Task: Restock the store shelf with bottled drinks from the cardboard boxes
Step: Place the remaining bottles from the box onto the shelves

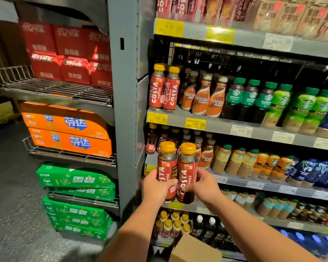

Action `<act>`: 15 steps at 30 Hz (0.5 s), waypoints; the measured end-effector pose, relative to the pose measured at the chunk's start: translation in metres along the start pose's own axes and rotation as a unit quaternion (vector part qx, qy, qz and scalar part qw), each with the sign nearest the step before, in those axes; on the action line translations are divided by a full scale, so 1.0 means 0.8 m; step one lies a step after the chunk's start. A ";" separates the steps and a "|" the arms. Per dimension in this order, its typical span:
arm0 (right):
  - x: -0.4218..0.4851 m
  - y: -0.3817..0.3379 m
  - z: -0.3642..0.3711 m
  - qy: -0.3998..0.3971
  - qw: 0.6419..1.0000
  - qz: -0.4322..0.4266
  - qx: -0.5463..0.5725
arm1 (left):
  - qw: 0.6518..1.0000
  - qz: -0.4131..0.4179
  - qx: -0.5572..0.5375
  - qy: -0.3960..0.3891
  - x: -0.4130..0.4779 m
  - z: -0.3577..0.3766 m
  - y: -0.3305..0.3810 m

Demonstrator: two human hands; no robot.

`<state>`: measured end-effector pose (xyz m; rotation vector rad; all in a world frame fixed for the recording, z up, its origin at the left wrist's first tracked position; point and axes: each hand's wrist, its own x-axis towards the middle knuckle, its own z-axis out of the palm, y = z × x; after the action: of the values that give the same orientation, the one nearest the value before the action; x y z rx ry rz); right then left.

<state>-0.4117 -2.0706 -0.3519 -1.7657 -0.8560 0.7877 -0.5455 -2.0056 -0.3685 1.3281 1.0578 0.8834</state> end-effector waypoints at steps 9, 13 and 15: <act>0.154 -0.004 0.057 0.022 0.999 0.005 -0.042 | 0.997 0.015 0.052 0.063 0.162 0.004 -0.022; 0.209 -0.002 0.075 0.043 0.997 -0.002 -0.071 | 0.992 0.048 0.070 0.098 0.214 0.011 -0.030; 0.230 0.002 0.081 0.059 0.995 -0.010 -0.085 | 0.990 0.058 0.064 0.111 0.232 0.016 -0.036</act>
<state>-0.3648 -1.8864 -0.3962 -1.9302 -0.8819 0.6051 -0.4785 -1.8359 -0.4151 1.4329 1.2355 1.0846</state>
